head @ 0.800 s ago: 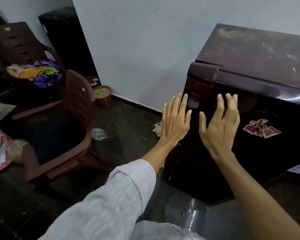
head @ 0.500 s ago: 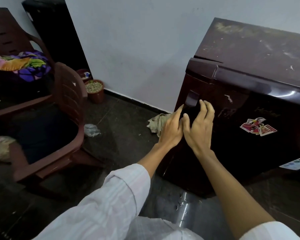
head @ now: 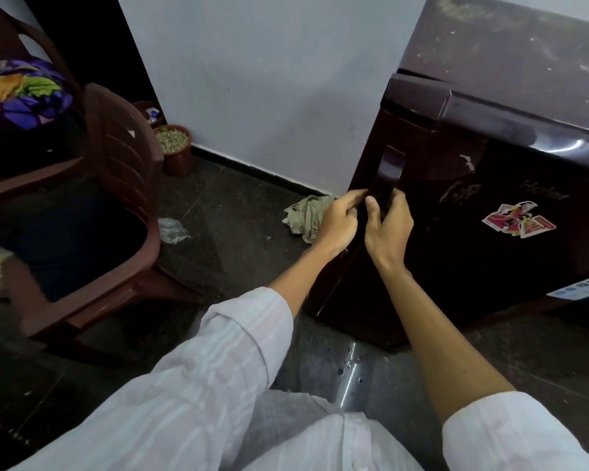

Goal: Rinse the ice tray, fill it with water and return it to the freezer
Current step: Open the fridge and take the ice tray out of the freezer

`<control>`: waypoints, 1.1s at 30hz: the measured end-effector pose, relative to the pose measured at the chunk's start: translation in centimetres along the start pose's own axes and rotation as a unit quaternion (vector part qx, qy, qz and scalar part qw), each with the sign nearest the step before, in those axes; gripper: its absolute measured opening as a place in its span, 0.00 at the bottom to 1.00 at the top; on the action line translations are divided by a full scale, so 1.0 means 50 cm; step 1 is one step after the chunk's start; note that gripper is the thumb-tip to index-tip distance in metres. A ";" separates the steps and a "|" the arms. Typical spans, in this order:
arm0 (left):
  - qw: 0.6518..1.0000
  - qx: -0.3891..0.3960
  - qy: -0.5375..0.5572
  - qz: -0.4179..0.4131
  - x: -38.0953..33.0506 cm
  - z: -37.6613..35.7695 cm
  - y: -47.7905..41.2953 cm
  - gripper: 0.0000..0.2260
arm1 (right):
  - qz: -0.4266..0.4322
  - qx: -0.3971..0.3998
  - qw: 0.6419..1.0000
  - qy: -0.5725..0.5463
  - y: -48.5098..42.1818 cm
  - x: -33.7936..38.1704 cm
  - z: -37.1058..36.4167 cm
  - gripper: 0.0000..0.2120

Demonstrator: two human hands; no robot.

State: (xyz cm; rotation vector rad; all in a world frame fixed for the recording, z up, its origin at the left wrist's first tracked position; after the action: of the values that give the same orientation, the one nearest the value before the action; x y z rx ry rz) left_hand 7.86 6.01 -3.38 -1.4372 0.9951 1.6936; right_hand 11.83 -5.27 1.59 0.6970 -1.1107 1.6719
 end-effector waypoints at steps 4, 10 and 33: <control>1.000 0.006 -0.002 -0.006 -0.003 0.000 0.005 0.23 | -0.004 0.004 1.000 0.012 0.001 -0.003 0.002 0.14; 1.000 0.011 -0.010 -0.004 -0.007 0.001 0.009 0.24 | -0.015 0.016 0.999 0.029 -0.002 -0.001 0.005 0.17; 0.998 -0.051 0.028 -0.034 0.037 0.001 0.275 0.17 | 0.030 0.055 0.998 0.018 0.226 -0.004 0.151 0.11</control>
State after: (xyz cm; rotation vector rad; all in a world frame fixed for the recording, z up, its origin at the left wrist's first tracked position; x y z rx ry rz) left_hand -4.51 -0.30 -3.60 -1.5747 0.8913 1.6846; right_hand 0.99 -13.42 0.61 0.7062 -1.0282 1.8018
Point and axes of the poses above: each hand's wrist, its own y-axis away from the middle knuckle, its own z-axis out of the back of the hand, x = y × z, the point moved 10 cm from there along -y, towards the middle knuckle, and after that the axes turned 4 degrees about -x, right-handed, at the moved point
